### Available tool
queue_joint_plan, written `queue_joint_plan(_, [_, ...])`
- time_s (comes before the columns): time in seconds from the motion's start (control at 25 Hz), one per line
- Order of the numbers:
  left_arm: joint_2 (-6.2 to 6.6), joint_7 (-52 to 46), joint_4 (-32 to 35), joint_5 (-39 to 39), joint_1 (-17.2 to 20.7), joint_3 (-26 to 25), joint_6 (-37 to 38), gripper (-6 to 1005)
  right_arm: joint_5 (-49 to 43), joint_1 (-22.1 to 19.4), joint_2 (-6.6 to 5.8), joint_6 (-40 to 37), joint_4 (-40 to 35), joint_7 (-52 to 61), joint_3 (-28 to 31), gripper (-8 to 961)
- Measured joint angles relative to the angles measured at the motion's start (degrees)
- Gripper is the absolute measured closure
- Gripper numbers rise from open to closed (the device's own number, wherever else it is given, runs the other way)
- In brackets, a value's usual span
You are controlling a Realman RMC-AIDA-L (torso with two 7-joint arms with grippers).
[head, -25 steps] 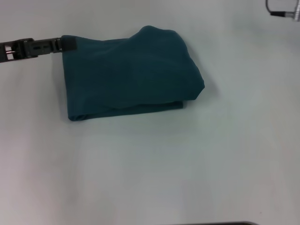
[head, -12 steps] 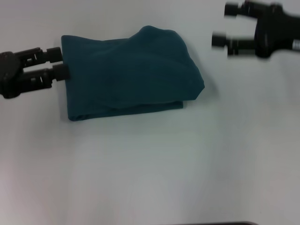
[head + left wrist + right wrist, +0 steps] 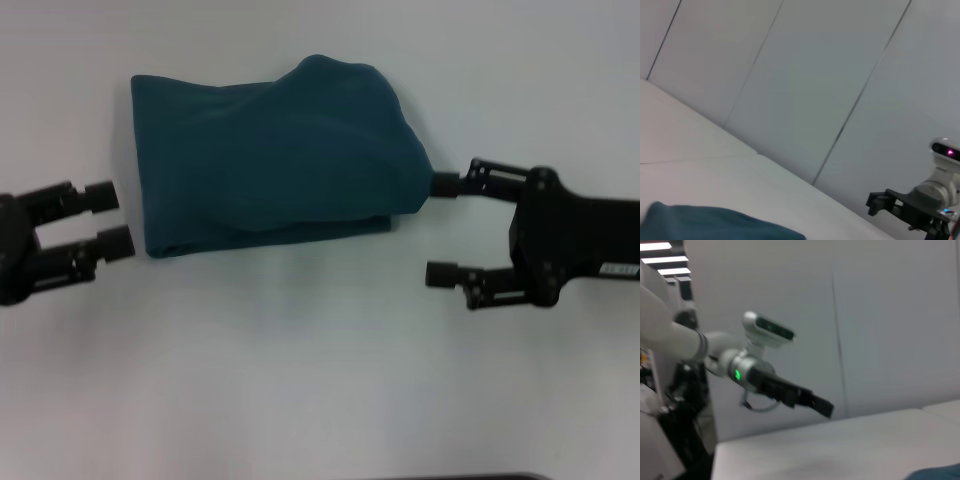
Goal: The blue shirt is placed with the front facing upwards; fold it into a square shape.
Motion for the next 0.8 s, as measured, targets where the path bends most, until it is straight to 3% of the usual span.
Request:
queue_joint_plan(0.16, [0.37, 5.5, 3.6, 0.8, 1.7, 2.6, 0.2, 247, -0.3, 0.7, -0.08, -1.1, 9.9, -5.4, -1.9, 38])
queue_joint_plan(0.36, [-0.02, 12.3, 6.8, 4.3, 2.0, 3.3, -0.5, 247, -0.9, 1.0, -0.12, 1.2, 12.5, -5.5, -5.7, 38])
queue_joint_plan(0.6, [-1.47, 15.4, 7.3, 11.6, 1.3, 4.6, -2.7, 248, -1.7, 1.0, -0.11, 3.3, 14.1, -3.9, -8.1, 38])
queue_joint_plan(0.8, [-1.20, 14.6, 6.6, 15.4, -0.4, 5.0, -3.3, 248, -5.1, 1.5, -0.13, 4.1, 13.7, -0.6, -8.4, 38])
